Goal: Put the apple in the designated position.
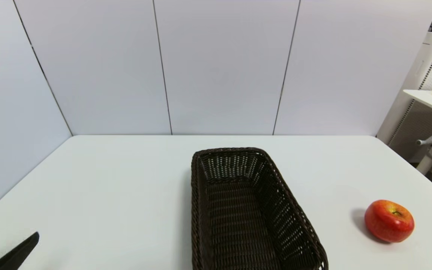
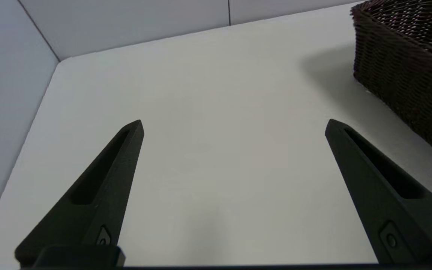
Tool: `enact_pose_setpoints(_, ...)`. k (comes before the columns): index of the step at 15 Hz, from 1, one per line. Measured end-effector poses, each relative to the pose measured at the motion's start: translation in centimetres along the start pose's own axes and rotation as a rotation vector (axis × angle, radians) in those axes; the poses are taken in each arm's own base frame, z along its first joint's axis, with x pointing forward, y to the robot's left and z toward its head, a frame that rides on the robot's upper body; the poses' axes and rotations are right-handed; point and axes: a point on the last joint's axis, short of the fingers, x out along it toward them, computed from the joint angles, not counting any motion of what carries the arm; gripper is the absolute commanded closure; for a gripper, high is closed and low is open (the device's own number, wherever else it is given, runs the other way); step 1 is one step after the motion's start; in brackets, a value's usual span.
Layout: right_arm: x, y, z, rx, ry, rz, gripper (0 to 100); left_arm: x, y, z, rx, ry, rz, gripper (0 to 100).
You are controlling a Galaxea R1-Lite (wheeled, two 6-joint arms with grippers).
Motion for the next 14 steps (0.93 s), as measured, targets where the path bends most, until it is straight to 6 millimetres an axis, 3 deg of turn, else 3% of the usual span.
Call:
enact_pose_setpoints(6,0.0,0.0,0.0,0.000,0.000,-0.001,0,-2.1,-1.1,-6.6,-0.044,-0.008,0.148,0)
enact_pose_setpoints(10,0.0,0.0,0.0,0.000,0.000,0.000,0,-3.5,-1.5,-8.7,-0.051,-0.021,0.183,0)
enact_pose_setpoints(14,0.0,0.0,0.0,0.000,0.000,-0.001,0,-4.2,-1.7,-9.0,-0.067,-0.101,0.190,0)
